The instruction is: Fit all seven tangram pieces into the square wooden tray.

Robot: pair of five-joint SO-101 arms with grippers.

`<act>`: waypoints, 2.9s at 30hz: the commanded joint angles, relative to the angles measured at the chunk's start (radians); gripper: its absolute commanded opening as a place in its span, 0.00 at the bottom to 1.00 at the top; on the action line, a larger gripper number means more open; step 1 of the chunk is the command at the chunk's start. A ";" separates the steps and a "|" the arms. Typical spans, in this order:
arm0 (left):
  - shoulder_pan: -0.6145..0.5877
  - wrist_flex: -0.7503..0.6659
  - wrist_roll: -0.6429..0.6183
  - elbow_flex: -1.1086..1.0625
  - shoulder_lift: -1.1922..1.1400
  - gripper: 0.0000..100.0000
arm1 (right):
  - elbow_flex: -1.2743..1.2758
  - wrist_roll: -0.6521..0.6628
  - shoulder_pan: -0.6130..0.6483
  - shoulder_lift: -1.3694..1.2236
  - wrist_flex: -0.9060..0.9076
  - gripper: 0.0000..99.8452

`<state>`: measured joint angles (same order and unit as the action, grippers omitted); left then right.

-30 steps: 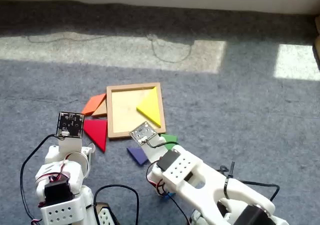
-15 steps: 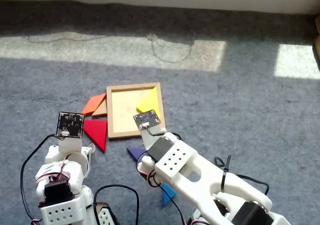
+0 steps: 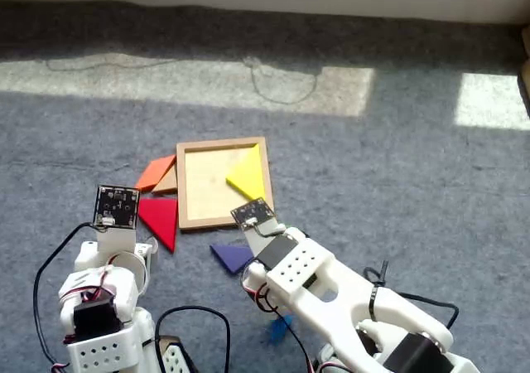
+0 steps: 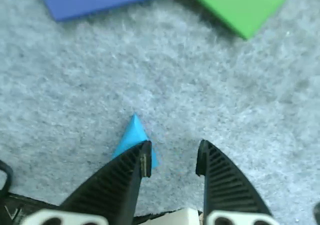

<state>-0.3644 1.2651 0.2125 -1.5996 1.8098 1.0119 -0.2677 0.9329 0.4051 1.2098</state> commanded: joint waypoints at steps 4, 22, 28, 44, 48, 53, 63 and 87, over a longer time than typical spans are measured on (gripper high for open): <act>-0.010 -0.017 0.006 0.016 0.005 0.22 | 0.005 0.014 -0.013 0.010 0.016 0.16; -0.008 -0.011 0.006 0.041 0.005 0.22 | -0.234 0.015 -0.510 0.311 0.053 0.16; 0.041 0.028 0.008 0.220 0.001 0.22 | -0.151 0.015 -0.733 0.486 0.028 0.16; 0.668 0.235 -0.032 0.740 -0.719 0.28 | 0.137 -0.101 -1.046 0.513 -0.407 0.16; 0.858 0.241 -0.161 0.765 -0.874 0.31 | 0.136 -0.120 -1.102 0.513 -0.407 0.16; 1.044 0.189 -0.299 0.763 -1.012 0.31 | 0.136 -0.140 -1.142 0.513 -0.407 0.16; 1.273 0.031 -0.465 0.763 -1.198 0.31 | 0.136 -0.141 -1.164 0.513 -0.407 0.16; 1.236 -0.087 -0.494 0.923 -1.767 0.30 | 0.136 -0.135 -1.164 0.513 -0.407 0.16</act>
<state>0.9152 1.1838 -0.2831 -0.7511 0.0928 1.1531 -0.3982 -0.2194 0.8899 0.8293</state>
